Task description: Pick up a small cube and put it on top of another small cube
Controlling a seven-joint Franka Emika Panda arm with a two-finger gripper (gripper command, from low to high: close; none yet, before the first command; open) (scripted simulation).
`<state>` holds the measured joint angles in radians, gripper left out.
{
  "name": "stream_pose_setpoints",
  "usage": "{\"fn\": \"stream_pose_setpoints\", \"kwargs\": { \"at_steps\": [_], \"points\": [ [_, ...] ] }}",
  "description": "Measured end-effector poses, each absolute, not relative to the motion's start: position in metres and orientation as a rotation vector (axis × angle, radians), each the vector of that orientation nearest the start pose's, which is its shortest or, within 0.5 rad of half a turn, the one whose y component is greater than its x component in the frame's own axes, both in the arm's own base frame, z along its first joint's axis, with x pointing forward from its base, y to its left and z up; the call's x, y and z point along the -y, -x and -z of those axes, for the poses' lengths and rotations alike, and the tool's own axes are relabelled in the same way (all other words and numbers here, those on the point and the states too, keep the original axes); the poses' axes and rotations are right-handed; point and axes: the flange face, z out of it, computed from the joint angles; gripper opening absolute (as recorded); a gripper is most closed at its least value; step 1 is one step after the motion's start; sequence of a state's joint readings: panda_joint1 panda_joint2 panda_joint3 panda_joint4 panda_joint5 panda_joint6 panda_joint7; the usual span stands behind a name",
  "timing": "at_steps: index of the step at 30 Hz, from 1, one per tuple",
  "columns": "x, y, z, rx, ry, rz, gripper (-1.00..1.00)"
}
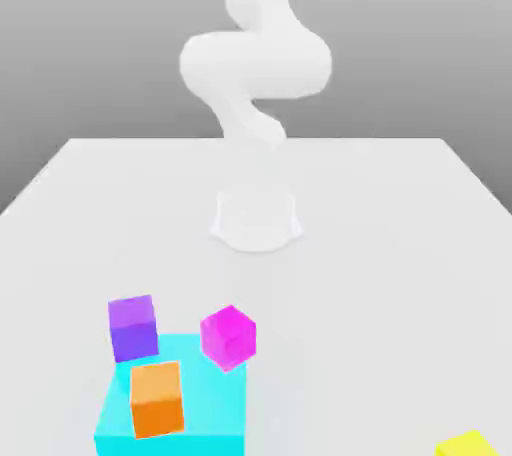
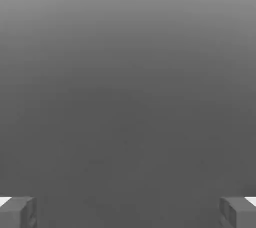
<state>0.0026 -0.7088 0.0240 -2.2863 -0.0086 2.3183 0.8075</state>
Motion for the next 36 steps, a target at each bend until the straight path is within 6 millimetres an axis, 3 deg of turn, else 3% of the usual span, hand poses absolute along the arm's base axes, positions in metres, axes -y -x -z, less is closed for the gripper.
{"fn": "stream_pose_setpoints", "kwargs": {
  "at_steps": [8,16,24,31,35,36],
  "points": [
    [-0.062,-0.468,-0.591,-0.973,2.694,0.770,0.00],
    [-0.116,-0.527,-0.473,-0.889,2.860,0.542,0.00],
    [-0.173,-0.549,-0.340,-0.777,2.988,0.287,0.00],
    [-0.219,-0.537,-0.219,-0.676,3.062,0.043,0.00],
    [-0.227,-0.534,-0.154,-0.661,3.070,0.003,0.00],
    [-0.227,-0.533,-0.141,-0.660,3.071,0.001,-1.00]
  ]
}}
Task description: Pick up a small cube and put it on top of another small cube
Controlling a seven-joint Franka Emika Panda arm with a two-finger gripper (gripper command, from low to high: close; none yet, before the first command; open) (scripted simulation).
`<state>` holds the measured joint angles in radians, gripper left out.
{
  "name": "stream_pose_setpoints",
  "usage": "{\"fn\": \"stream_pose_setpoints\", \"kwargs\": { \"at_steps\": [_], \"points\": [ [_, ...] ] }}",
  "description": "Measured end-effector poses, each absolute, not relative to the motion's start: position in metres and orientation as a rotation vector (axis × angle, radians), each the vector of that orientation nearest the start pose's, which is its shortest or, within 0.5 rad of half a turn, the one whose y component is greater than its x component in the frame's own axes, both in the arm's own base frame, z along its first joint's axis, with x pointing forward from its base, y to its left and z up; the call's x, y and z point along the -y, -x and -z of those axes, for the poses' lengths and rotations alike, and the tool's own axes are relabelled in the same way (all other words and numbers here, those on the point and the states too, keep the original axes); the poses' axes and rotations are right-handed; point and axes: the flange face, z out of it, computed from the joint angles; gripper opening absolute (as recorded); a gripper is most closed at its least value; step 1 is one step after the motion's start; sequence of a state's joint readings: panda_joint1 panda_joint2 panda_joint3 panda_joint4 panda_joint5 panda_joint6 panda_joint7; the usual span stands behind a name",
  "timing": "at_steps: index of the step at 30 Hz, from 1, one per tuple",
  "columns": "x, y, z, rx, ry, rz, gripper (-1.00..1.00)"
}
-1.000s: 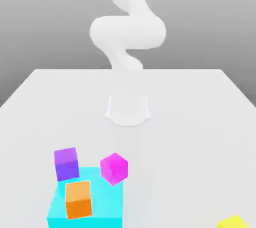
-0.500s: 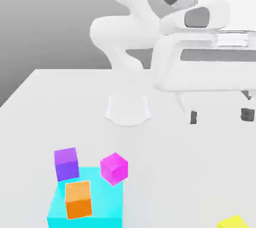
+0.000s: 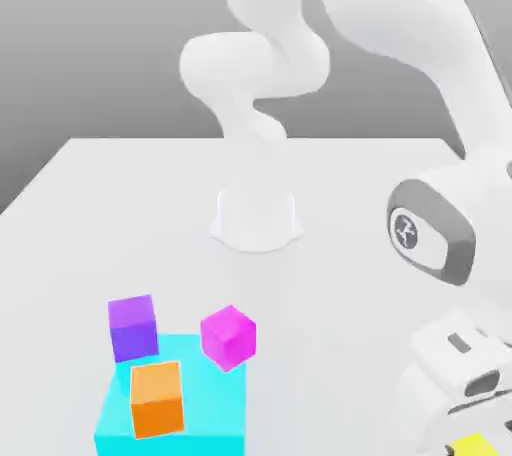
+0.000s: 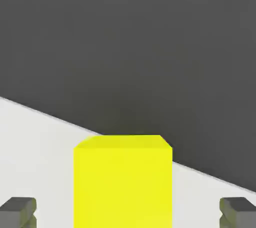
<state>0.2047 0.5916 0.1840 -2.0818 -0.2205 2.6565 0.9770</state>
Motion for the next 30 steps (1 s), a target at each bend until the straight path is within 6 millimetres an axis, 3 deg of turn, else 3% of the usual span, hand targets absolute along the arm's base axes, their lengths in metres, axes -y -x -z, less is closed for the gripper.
{"fn": "stream_pose_setpoints", "kwargs": {
  "at_steps": [6,8,11,20,25,30],
  "points": [
    [-0.227,-0.533,-0.135,-0.659,3.070,0.000,-1.00],
    [-0.227,-0.533,-0.150,-0.660,3.070,0.000,-1.00],
    [-0.224,-0.533,-0.192,-0.662,3.072,0.001,-1.00],
    [-0.098,-0.505,-0.270,-0.846,3.083,0.029,-1.00],
    [-0.019,-0.471,-0.303,-1.001,3.030,0.020,-1.00],
    [0.023,-0.424,-0.327,-1.063,2.967,0.003,-1.00]
  ]
}}
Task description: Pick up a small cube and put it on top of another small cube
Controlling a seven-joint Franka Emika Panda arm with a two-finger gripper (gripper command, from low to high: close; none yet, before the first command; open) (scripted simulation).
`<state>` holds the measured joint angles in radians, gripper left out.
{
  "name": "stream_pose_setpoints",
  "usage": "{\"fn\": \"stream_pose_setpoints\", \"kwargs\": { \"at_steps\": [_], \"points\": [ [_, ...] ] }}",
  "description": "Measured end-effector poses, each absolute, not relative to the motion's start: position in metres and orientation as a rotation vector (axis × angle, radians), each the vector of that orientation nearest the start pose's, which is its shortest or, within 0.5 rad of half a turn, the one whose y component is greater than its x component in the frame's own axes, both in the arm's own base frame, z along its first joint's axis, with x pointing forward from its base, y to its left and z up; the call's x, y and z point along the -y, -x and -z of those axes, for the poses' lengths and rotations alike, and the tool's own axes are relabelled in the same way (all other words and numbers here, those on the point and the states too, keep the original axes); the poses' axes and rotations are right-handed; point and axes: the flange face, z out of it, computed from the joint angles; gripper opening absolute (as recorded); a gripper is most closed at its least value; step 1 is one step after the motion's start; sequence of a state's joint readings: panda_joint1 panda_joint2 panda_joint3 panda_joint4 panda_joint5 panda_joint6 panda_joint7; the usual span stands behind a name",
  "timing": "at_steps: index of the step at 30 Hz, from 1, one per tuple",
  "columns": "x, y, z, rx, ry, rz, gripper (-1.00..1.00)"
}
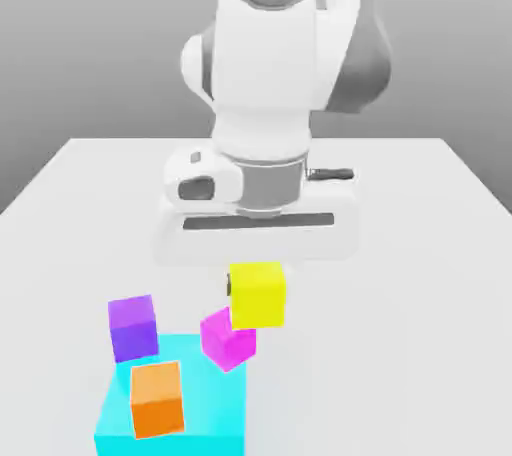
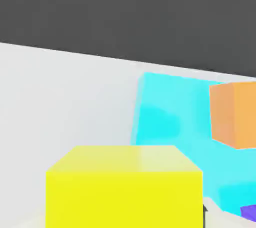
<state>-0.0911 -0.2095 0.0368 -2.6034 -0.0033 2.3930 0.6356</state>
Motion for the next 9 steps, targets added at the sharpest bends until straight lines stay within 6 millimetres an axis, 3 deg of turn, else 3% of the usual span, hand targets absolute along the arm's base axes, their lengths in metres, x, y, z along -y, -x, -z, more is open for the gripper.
{"fn": "stream_pose_setpoints", "kwargs": {
  "at_steps": [2,5,6,9],
  "points": [
    [0.031,-0.417,-0.313,-1.075,2.952,-0.001,-1.00],
    [0.033,-0.414,-0.276,-1.079,2.949,-0.001,-1.00],
    [0.033,-0.413,-0.268,-1.079,2.949,-0.001,1.00],
    [0.033,-0.413,-0.268,-1.080,2.949,-0.001,1.00]
  ]
}}
